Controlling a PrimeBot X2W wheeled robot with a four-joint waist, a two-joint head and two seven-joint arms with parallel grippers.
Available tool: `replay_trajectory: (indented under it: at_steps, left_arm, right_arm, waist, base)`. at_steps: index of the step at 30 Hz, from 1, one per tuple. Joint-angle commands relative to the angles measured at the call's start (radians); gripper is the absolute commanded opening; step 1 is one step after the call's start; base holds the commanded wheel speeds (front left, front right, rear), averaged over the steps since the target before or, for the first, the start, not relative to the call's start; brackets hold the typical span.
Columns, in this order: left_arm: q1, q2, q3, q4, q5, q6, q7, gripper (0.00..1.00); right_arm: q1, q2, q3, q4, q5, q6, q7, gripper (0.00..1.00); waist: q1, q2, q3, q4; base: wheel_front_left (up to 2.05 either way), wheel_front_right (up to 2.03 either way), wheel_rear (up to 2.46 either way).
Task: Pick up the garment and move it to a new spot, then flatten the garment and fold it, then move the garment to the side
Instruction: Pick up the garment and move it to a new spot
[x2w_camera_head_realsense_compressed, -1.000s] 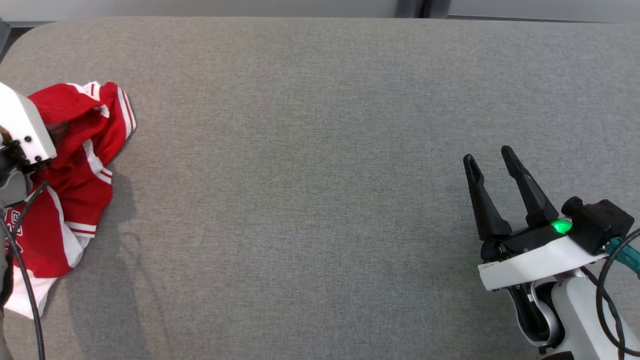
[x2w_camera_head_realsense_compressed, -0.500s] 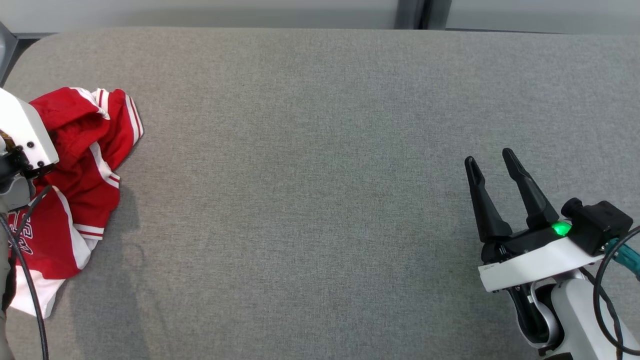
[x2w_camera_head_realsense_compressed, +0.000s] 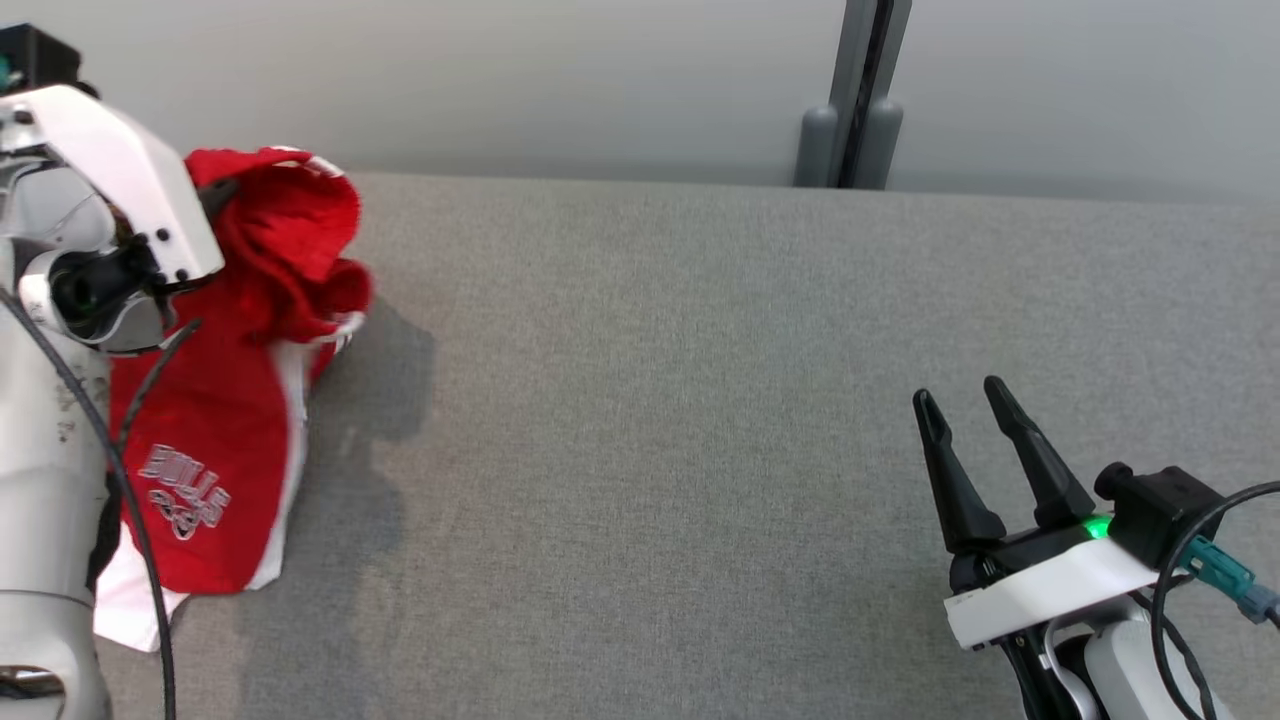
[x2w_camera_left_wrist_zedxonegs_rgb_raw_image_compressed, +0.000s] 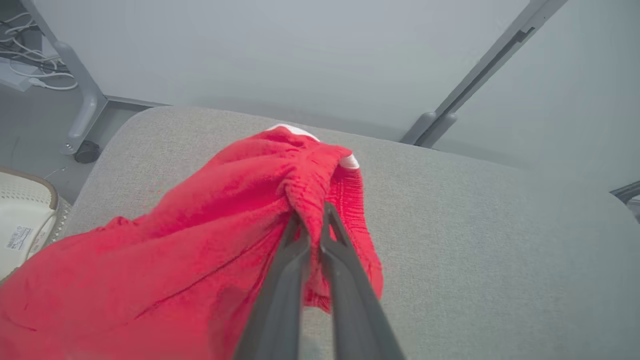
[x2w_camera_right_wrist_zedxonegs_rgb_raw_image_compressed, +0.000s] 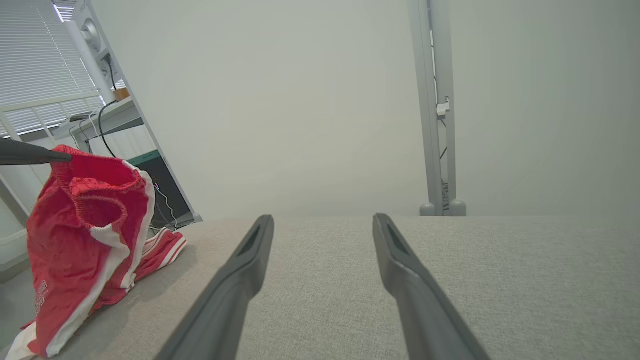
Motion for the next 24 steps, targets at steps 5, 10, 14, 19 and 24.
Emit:
replay_trajectory:
  at_steps: [5, 10, 14, 19, 24]
  left_arm:
    - [0.049, -0.043, -0.081, -0.135, -0.076, -0.008, 0.052, 0.00]
    - [0.114, -0.052, -0.143, -0.298, -0.158, -0.007, 0.097, 0.00]
    - [0.170, -0.070, -0.180, -0.379, -0.202, -0.007, 0.119, 0.00]
    - [0.214, -0.094, -0.229, -0.425, -0.229, -0.007, 0.132, 0.00]
    - [0.206, -0.115, -0.276, -0.428, -0.247, -0.007, 0.133, 0.00]
  right_arm:
    - [0.036, 0.003, -0.010, 0.003, 0.003, 0.002, -0.005, 1.00]
    - [0.048, 0.004, -0.019, 0.002, -0.001, 0.002, -0.005, 1.00]
    - [0.045, 0.005, -0.016, 0.005, -0.001, 0.002, -0.004, 1.00]
    - [0.025, 0.001, -0.017, 0.008, 0.007, 0.002, -0.004, 1.00]
    - [0.011, 0.007, -0.017, 0.008, 0.015, 0.002, -0.004, 1.00]
  waist:
    - [0.0000, 0.0000, -0.065, -0.023]
    - [0.0000, 0.0000, -0.074, -0.072]
    - [0.0000, 0.0000, -0.072, -0.133]
    - [0.0000, 0.0000, -0.062, -0.222]
    - [0.0000, 0.0000, -0.037, -0.317]
  base:
    - [0.00, 0.00, 0.00]
    - [0.00, 0.00, 0.00]
    - [0.00, 0.00, 0.00]
    - [0.00, 0.00, 0.00]
    - [0.00, 0.00, 0.00]
